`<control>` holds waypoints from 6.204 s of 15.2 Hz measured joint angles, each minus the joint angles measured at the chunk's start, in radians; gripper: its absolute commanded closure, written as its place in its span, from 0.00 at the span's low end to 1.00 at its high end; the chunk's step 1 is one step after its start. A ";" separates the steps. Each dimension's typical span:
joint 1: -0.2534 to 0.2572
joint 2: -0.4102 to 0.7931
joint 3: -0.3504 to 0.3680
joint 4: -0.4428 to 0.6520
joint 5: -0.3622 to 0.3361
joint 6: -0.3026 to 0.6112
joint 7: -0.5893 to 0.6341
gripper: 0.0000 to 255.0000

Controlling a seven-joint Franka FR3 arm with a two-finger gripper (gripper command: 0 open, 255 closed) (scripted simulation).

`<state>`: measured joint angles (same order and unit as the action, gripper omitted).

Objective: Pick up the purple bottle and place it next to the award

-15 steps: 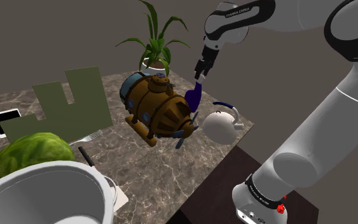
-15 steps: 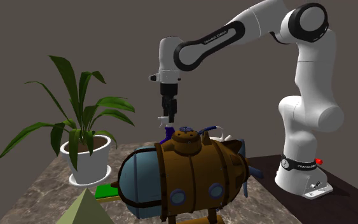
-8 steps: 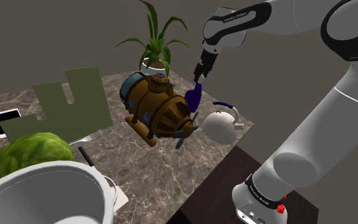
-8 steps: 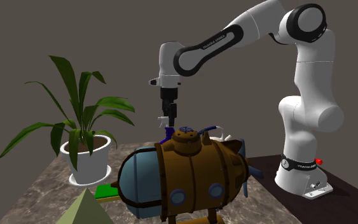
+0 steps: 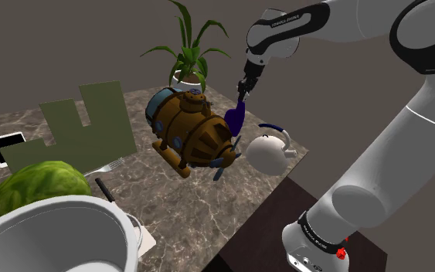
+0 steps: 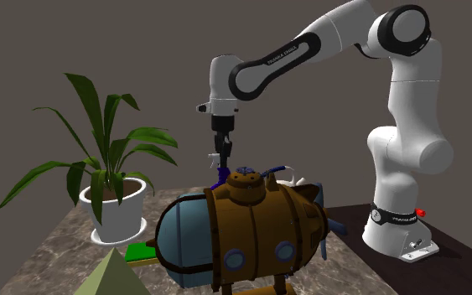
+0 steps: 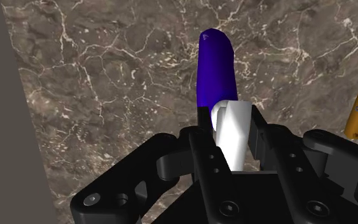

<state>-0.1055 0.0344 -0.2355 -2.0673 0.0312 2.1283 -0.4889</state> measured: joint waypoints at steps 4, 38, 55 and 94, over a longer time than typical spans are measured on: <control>0.000 0.000 0.000 0.000 0.000 0.000 0.000 1.00; 0.002 -0.059 0.002 0.363 -0.018 -0.420 0.018 1.00; -0.005 0.015 -0.005 0.689 0.000 -0.675 0.010 1.00; 0.347 -0.012 0.330 0.836 -0.036 -0.842 0.691 1.00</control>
<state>0.2418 0.0224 0.0947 -1.2316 -0.0052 1.2865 0.2016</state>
